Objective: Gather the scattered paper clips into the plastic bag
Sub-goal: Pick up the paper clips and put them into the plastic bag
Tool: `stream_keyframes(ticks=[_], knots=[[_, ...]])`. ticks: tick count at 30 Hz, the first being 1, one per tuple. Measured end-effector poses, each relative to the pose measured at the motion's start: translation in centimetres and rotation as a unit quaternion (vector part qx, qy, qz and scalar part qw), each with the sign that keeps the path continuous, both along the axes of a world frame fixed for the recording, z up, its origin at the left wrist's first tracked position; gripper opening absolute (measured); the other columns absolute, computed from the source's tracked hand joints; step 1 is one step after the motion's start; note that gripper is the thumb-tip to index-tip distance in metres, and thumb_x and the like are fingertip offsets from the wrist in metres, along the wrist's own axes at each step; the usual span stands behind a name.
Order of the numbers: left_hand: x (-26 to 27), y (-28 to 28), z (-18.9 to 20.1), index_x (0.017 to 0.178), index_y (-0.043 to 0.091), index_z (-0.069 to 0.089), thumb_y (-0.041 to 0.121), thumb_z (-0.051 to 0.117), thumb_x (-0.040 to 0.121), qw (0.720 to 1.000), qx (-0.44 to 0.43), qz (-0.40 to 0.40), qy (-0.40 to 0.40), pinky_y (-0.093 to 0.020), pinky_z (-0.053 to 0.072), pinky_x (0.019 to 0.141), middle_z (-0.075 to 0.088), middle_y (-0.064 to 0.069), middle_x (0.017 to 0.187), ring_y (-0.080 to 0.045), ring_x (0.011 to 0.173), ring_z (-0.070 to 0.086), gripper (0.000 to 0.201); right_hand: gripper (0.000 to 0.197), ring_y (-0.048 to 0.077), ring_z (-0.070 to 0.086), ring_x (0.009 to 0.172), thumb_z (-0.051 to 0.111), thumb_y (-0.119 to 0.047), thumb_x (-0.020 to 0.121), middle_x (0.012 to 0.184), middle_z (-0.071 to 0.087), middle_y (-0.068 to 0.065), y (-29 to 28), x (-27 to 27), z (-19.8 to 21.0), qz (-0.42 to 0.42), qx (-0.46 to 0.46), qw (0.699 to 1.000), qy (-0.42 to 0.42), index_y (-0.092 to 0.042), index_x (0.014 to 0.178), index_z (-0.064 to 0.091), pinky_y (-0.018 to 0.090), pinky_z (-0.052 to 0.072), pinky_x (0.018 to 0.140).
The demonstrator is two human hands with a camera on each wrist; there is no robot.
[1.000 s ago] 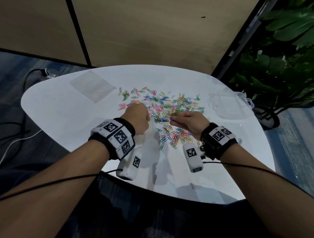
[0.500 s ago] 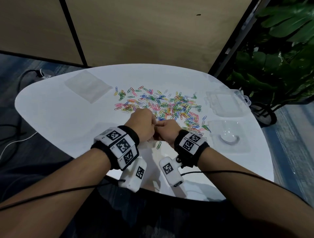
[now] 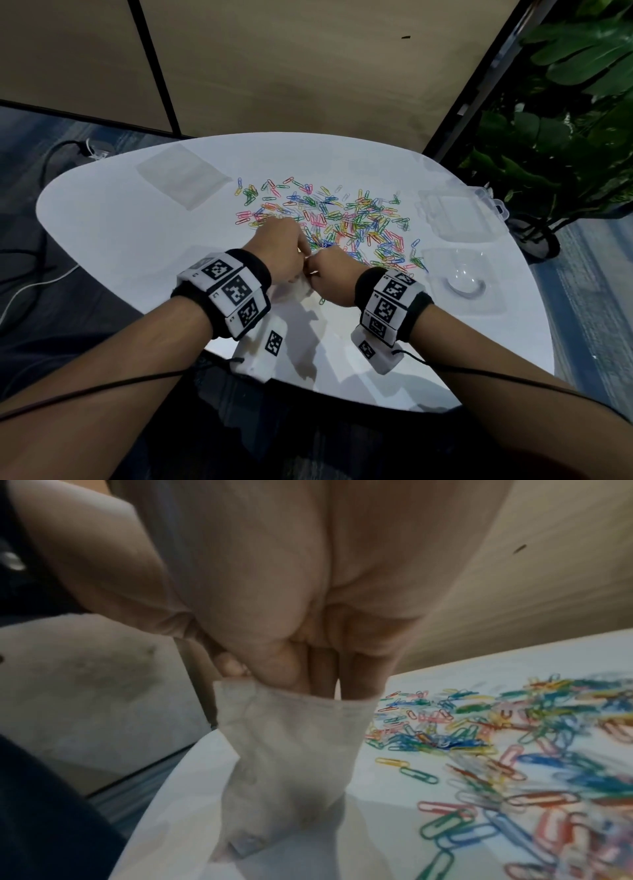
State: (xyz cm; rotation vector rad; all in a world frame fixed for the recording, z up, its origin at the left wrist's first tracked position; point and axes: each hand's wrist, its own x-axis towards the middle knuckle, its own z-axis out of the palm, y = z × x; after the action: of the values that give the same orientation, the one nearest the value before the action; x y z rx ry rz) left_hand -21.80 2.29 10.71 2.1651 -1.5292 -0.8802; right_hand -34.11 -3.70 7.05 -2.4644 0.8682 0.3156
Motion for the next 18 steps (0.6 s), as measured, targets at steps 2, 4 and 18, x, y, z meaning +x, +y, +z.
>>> stream_keyframes(ticks=[2,4,18], knots=[[0.2,0.0,0.1,0.104,0.010,0.077,-0.002,0.065,0.084,1.000,-0.002,0.001,-0.005,-0.038,0.059,0.087,0.075,-0.009,0.093,-0.025,0.085,0.071,0.026,0.030,0.024,0.065,0.086,0.049,-0.005,0.088,0.098,0.074,0.010,-0.2,-0.8,0.3,-0.009,-0.014,0.997,-0.071,-0.010,0.103,0.075,0.024,0.046,0.076],[0.5,0.0,0.2,0.105,0.010,0.075,0.001,0.060,0.089,1.000,-0.006,0.013,-0.012,-0.036,0.059,0.085,0.071,-0.004,0.085,-0.022,0.074,0.072,0.024,0.028,0.014,0.068,0.079,0.055,-0.005,0.088,0.096,0.076,0.001,-0.6,-2.3,0.7,-0.076,0.003,0.983,-0.170,-0.017,0.101,0.077,0.019,0.049,0.079],[1.9,0.7,1.3,0.104,0.010,0.076,-0.004,0.053,0.087,0.998,0.000,0.010,-0.055,-0.026,0.052,0.076,0.073,-0.010,0.102,-0.019,0.076,0.058,0.033,0.063,0.025,0.055,0.111,0.084,-0.029,0.069,0.124,0.054,0.010,-3.0,-12.2,-6.5,-0.285,-0.052,0.942,0.169,-0.012,0.121,0.052,0.031,0.047,0.091]])
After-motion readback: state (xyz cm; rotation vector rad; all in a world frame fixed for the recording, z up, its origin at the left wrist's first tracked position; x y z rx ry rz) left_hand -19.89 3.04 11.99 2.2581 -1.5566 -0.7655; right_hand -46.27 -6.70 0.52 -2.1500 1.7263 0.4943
